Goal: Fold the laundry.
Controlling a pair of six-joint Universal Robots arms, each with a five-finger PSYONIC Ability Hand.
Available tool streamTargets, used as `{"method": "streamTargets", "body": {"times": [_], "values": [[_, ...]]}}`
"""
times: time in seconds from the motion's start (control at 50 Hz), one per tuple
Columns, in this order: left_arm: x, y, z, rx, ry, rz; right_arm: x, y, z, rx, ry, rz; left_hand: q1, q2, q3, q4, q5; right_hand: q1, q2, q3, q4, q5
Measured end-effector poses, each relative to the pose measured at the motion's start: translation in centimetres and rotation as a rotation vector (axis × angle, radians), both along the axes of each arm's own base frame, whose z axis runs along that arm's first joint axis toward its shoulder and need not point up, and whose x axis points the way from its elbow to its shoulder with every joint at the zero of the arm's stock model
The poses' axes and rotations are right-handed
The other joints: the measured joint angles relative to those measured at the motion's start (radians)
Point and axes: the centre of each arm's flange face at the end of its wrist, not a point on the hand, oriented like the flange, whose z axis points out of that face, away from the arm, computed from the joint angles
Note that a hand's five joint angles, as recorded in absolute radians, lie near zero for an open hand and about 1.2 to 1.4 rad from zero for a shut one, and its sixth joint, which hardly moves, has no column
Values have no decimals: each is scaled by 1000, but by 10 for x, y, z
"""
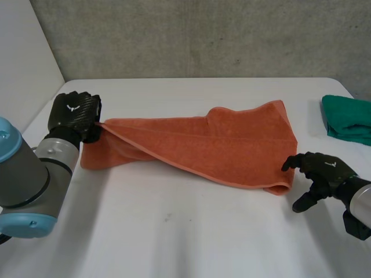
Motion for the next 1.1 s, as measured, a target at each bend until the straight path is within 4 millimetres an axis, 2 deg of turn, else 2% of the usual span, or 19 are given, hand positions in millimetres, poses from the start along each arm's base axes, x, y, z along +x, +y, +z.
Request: {"method": "streamTargets", "body": {"times": [0.12, 0.32, 0.6, 0.82, 0.94, 0.96, 0.98, 1.1], "values": [[3, -3, 0, 0, 5, 11, 2, -1, -14, -25, 8, 16, 0, 0, 0, 0, 0, 44, 55, 54, 50, 48], [3, -3, -1, 6, 7, 6, 13, -17, -29, -37, 0, 9, 0, 0, 0, 0, 0, 111, 135, 132, 126, 123], [3, -2, -2, 11, 7, 3, 36, -24, -39, -26, -5, 13, 0, 0, 0, 0, 0, 111, 136, 133, 129, 126], [3, 0, -4, 18, 5, 1, 40, -40, -47, -55, 34, -22, 0, 0, 0, 0, 0, 178, 210, 203, 202, 193], [3, 0, -5, 20, 4, 1, 38, -51, -48, -76, 50, -48, 0, 0, 0, 0, 0, 434, 511, 495, 493, 481], [3, 0, -5, 20, 4, 1, 38, -53, -48, -83, 51, -51, 0, 0, 0, 0, 0, 543, 641, 636, 627, 614], [3, 0, -5, 20, 4, 1, 38, -56, -47, -90, 51, -54, 0, 0, 0, 0, 0, 580, 688, 681, 677, 665], [3, 2, -3, 20, 2, 1, 37, -70, -35, -145, 51, -58, 0, 0, 0, 0, -1, 592, 718, 718, 722, 710]]}}
